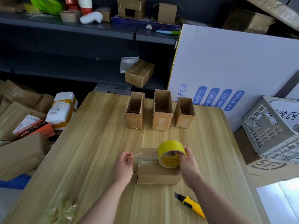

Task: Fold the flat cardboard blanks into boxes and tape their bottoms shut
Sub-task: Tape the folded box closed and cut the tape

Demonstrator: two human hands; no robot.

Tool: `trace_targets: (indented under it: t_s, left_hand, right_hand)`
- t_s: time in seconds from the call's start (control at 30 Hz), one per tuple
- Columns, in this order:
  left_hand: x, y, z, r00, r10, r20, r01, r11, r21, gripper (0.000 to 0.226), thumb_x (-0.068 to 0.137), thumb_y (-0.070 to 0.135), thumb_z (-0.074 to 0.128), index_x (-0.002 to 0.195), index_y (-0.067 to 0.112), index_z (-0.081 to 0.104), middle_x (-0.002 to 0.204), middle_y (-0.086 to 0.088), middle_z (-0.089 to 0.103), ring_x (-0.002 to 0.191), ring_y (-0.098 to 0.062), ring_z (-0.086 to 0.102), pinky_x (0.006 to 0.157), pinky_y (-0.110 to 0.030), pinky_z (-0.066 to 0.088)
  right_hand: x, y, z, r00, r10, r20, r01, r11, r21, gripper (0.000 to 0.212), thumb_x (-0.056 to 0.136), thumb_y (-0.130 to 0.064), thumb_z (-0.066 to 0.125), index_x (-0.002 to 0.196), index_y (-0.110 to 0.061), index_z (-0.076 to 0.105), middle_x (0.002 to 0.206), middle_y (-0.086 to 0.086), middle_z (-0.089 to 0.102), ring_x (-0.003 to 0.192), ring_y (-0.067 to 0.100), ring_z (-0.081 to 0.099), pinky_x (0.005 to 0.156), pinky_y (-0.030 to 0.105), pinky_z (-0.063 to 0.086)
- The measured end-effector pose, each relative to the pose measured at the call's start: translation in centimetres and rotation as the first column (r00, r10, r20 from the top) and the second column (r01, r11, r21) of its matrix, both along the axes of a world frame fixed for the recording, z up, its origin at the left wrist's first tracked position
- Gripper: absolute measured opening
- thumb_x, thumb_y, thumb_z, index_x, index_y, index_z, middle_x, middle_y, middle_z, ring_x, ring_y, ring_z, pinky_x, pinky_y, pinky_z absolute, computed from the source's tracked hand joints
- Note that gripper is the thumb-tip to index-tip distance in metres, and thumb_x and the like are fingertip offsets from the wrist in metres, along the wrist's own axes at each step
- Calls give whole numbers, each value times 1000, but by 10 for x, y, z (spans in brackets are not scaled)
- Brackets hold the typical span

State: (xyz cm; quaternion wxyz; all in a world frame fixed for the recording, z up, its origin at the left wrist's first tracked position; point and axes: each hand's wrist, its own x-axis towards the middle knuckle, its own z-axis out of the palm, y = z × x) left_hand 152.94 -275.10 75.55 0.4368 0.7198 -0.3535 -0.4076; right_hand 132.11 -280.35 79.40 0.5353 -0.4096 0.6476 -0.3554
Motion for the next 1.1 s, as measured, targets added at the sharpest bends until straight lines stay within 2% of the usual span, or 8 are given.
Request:
trace_targets:
  t_s: [0.33,0.47,0.67,0.73,0.83,0.93,1.0,1.1]
  left_hand:
    - [-4,-4,-15,997,-64,31,60,992,112,16,99,29,45,86,29,55,77,-2,69,69,-28,67,65,-56,55]
    - [-11,-8,-9,980,-134,145,104,974,199,10,102,30,34,106,28,43,77,-6,69,65,-27,65,64,-50,56]
    - [-11,-5,0,956,-250,152,188,922,337,36,102,22,37,137,17,31,79,-5,59,63,-15,54,56,-30,50]
    - [-5,-5,-1,933,-323,160,244,893,378,59,95,11,47,148,22,22,112,-8,59,82,-16,58,65,-25,51]
    - [11,-6,7,929,-370,-15,359,890,282,88,84,3,59,153,27,10,158,-2,20,140,-22,31,112,-42,35]
    - [14,-12,23,799,-599,58,569,783,252,113,74,14,74,153,36,-3,158,17,-5,147,-10,0,121,-41,13]
    - [4,-21,25,655,-685,319,616,728,301,125,65,32,86,154,33,-3,158,18,-5,147,-9,-4,122,-40,10]
    - [-9,-31,20,549,-688,474,637,712,297,123,58,46,87,153,29,12,160,10,10,147,-13,2,121,-36,13]
  right_hand:
    - [0,-1,-2,999,25,-20,-25,1000,18,11,101,-24,46,106,-27,55,106,1,60,99,19,54,83,35,46]
    - [0,-2,-2,999,42,-23,-41,999,27,12,101,-25,46,107,-28,56,107,1,60,102,19,55,82,32,45]
    - [0,-1,-2,999,49,-19,-48,998,28,12,101,-22,45,105,-26,56,106,3,60,98,20,54,79,32,45]
    - [0,-1,-1,999,48,-12,-47,998,30,11,101,-22,46,104,-26,56,105,3,60,96,18,54,77,31,45]
    - [0,-2,1,999,44,-5,-44,998,41,9,100,-26,48,105,-25,56,104,2,61,96,18,55,77,32,44]
    - [-1,-2,2,999,39,2,-39,998,55,10,98,-27,52,106,-24,57,104,3,63,96,19,57,76,31,45]
    - [-1,-2,3,999,35,15,-36,998,47,9,97,-25,54,105,-24,57,102,3,64,94,18,57,76,30,45]
    - [-1,-2,4,999,18,38,-20,999,51,8,95,-24,57,103,-21,58,101,5,64,92,18,57,76,31,45]
